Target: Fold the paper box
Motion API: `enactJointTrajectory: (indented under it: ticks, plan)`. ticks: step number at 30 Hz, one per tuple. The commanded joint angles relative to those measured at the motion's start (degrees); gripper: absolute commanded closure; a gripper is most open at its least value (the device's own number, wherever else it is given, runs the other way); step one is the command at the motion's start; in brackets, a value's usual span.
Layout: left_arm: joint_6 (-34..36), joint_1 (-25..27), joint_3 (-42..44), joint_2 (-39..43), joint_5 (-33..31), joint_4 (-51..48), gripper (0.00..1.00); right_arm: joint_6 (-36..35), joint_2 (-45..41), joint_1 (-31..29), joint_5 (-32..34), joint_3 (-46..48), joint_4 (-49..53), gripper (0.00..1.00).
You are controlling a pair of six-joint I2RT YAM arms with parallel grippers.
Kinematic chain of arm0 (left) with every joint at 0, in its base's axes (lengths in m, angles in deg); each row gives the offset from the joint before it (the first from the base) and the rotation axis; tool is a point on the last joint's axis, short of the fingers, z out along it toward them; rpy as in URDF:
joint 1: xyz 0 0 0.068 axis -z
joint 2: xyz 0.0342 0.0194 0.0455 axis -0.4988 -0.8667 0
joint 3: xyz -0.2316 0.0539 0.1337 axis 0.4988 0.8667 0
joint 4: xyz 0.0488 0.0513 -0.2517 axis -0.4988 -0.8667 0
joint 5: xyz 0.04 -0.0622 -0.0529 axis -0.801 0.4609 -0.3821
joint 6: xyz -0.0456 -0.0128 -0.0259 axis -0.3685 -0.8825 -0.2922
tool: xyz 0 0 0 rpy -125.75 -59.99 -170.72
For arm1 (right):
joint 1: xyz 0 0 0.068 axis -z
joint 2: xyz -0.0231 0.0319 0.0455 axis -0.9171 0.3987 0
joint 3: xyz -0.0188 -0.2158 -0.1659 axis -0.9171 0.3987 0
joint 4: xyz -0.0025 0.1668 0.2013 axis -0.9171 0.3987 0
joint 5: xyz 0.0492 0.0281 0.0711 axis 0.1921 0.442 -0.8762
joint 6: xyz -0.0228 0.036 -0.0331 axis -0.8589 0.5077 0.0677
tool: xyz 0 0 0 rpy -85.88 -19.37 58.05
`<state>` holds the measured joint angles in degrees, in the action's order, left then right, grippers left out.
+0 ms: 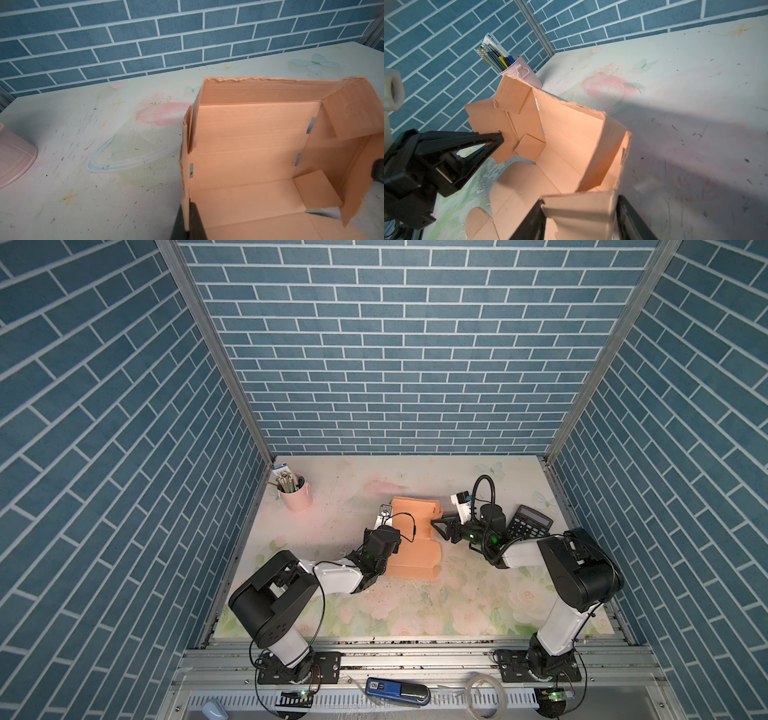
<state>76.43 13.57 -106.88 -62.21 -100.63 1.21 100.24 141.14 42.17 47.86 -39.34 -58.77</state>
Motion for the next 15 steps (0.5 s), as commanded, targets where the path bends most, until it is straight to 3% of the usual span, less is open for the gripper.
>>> enactJointTrajectory:
  ticks: [1,11,15]
  plan:
    - [-0.3,0.4,-0.7,-0.1,0.2,-0.8,1.00,-1.5,0.7,-0.8,0.4,-1.6,-1.1,0.45]
    - [-0.4,0.4,0.8,-1.0,-0.4,2.8,1.00,-2.0,-4.6,-1.9,1.9,0.7,1.6,0.44]
    - [-0.2,0.4,2.0,-1.5,0.3,5.7,1.00,-4.7,-9.6,-1.8,6.4,2.0,6.0,0.45]
